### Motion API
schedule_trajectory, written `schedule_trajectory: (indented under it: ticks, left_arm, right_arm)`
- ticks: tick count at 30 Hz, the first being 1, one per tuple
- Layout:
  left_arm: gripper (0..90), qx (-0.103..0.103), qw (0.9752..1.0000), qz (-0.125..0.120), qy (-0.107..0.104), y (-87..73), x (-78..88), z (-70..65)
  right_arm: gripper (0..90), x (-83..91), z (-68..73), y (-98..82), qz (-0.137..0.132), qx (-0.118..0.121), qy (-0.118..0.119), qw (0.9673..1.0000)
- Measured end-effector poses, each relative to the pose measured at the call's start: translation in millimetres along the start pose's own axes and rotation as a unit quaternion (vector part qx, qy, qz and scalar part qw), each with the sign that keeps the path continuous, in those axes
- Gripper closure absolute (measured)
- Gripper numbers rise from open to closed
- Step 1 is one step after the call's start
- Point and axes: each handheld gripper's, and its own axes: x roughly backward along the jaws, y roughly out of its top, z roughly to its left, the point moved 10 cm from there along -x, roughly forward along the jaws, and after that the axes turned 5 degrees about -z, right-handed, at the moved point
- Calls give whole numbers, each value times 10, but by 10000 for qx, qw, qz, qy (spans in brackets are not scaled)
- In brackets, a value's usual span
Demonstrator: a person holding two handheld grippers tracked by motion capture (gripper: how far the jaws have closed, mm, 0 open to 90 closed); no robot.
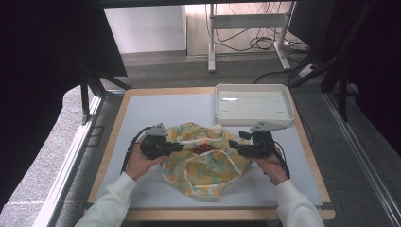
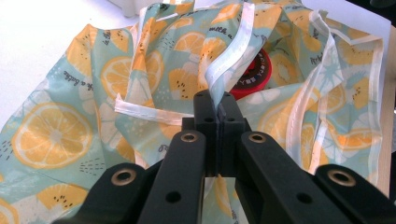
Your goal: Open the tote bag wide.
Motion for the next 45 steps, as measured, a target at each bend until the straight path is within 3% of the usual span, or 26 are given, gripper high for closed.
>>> schedule_trajectory:
  ticks: [8, 17, 21, 24, 30, 36, 45]
  left_arm:
    - [900, 69, 10000, -66, -19, 44, 6, 24]
    - [900, 110, 9999, -126, -21, 65, 24, 45]
    - [900, 109, 9999, -131, -21, 67, 27, 44]
    - [900, 126, 9998, -151, -38, 72, 34, 41]
    - [900, 128, 9998, -162, -59, 74, 32, 30]
    - [900, 115, 9998, -148, -74, 65, 26, 27]
    - [900, 122, 9997, -192, -30, 72, 43, 48]
  right_arm:
    - [382, -95, 91, 29, 92, 168, 158, 9997]
    - [378, -294, 271, -38, 437, 469, 426, 9970]
    - [407, -352, 291, -69, 545, 567, 384, 9962]
    - [453, -386, 285, -103, 648, 572, 356, 9956]
    - [661, -421, 276, -128, 733, 710, 296, 9943]
    - [841, -441, 256, -143, 787, 677, 360, 9939]
    - [890, -426, 271, -52, 656, 699, 445, 9944]
